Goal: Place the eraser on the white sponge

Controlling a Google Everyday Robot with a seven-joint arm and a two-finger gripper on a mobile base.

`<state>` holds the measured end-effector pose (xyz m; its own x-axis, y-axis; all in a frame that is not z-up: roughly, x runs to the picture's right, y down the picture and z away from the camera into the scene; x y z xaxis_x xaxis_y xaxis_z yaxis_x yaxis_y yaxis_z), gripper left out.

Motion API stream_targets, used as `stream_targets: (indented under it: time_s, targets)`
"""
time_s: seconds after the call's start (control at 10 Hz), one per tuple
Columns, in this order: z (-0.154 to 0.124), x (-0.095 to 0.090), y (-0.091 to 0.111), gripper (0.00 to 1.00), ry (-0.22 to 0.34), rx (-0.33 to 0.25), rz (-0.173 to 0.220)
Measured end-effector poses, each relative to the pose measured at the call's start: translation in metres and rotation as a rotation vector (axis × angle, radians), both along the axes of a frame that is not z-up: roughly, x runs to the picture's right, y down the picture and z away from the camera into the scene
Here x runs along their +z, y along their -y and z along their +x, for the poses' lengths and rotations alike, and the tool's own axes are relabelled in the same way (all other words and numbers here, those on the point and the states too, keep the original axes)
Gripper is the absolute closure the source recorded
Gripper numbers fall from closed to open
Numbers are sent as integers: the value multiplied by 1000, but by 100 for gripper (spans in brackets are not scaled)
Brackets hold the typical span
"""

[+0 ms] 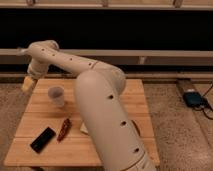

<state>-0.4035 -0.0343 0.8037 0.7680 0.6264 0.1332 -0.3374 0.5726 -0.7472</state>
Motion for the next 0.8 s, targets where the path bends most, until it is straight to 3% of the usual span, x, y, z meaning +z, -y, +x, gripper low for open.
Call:
stream_targets:
  time_s: [0.3, 0.6, 0.8]
  targets:
    - [1, -1, 0, 20, 0, -7, 6]
    - [-12, -28, -11, 20, 46, -124, 84]
    - [-35, -63, -43, 20, 78, -235, 140]
